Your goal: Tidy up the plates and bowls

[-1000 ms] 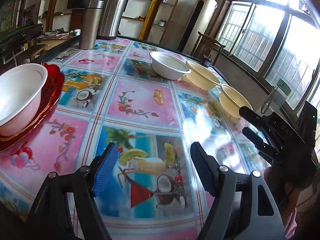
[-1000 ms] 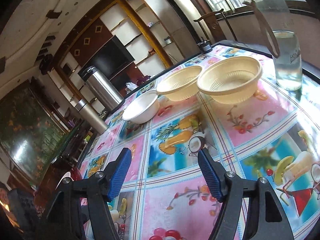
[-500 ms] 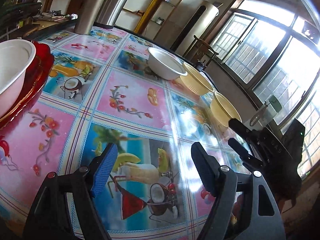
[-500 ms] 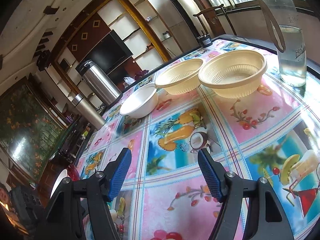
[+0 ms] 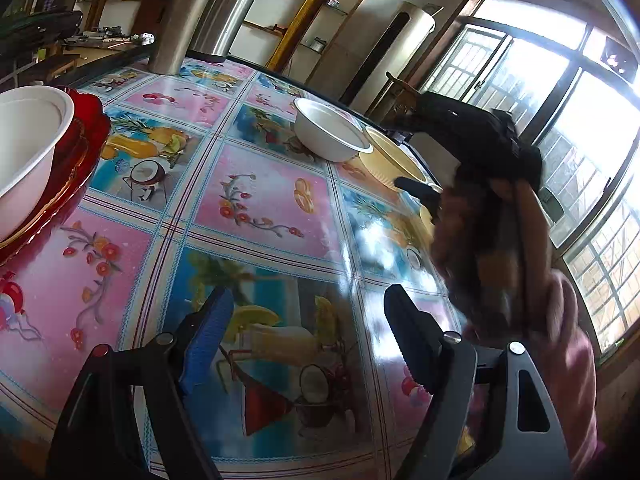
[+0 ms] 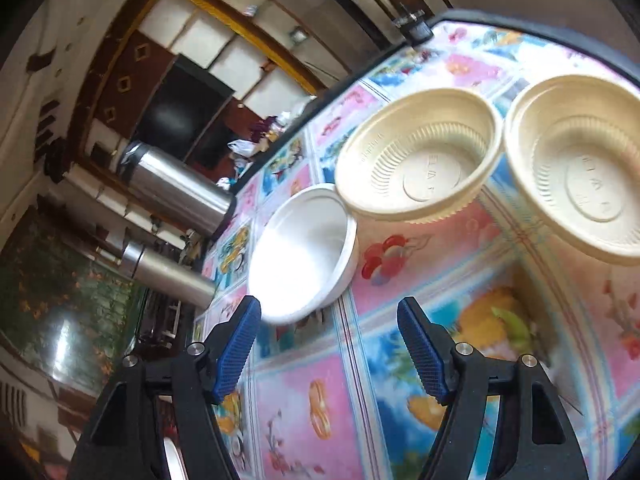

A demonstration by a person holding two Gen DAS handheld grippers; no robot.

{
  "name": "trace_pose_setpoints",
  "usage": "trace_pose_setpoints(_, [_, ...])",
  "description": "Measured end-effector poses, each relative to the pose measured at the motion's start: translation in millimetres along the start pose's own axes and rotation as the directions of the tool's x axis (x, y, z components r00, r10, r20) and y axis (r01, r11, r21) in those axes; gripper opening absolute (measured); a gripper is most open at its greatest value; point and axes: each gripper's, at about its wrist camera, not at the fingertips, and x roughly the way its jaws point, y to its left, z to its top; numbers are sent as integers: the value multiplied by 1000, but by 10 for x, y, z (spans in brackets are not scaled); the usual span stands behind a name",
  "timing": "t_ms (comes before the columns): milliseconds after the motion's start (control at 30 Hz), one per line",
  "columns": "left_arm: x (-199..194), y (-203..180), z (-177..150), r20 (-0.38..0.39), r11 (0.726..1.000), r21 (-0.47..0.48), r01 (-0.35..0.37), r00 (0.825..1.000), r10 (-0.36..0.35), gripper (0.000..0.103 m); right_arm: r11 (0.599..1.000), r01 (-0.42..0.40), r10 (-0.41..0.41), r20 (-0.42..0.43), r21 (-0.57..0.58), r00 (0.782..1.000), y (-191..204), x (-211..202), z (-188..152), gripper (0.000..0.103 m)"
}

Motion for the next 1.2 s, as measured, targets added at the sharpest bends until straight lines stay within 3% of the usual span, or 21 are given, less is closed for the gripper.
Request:
trace_pose_setpoints(133, [5, 6, 1, 2, 1000, -3, -2, 1000, 2, 78, 994, 27, -22, -54, 108, 998, -92, 338, 191, 73])
trace_pose_setpoints(233, [-5, 18, 9, 9, 1000, -11, -6, 1000, 6, 78, 991, 39, -31, -66, 126, 997, -94, 462, 288, 70])
trace_pose_setpoints(400, [-15, 98, 73, 4, 998, -51, -34, 999, 34, 78, 990, 111, -99, -132, 88, 986, -33, 653, 324, 17])
trace_pose_setpoints(500, [-4, 221, 209, -29, 990, -113, -79, 997, 76, 78, 986, 107, -90, -138, 125, 986, -110, 657, 296, 9])
trace_pose_setpoints(700, [-80, 447, 548, -43, 961, -245, -128, 992, 121, 78, 991, 48, -27, -160, 127, 987, -191, 520, 200, 9])
trace_pose_setpoints(833, [-8, 324, 728, -73, 958, -196, -209, 977, 199, 78, 998, 38, -29, -194, 43, 981, -191, 314, 16, 9])
trace_pose_setpoints(967, [131, 261, 751, -138, 960, -200, -197, 975, 172, 78, 999, 20, -28, -226, -40, 974, -298, 20, -203, 9])
trace_pose_setpoints(1133, [424, 123, 777, -238, 954, -221, -201, 960, 147, 78, 989, -47, 13, -238, -137, 971, -412, -365, -365, 9])
trace_pose_setpoints(1200, [570, 68, 795, -279, 948, -223, -228, 947, 162, 78, 986, -70, 33, -236, -150, 971, -438, -414, -349, 9])
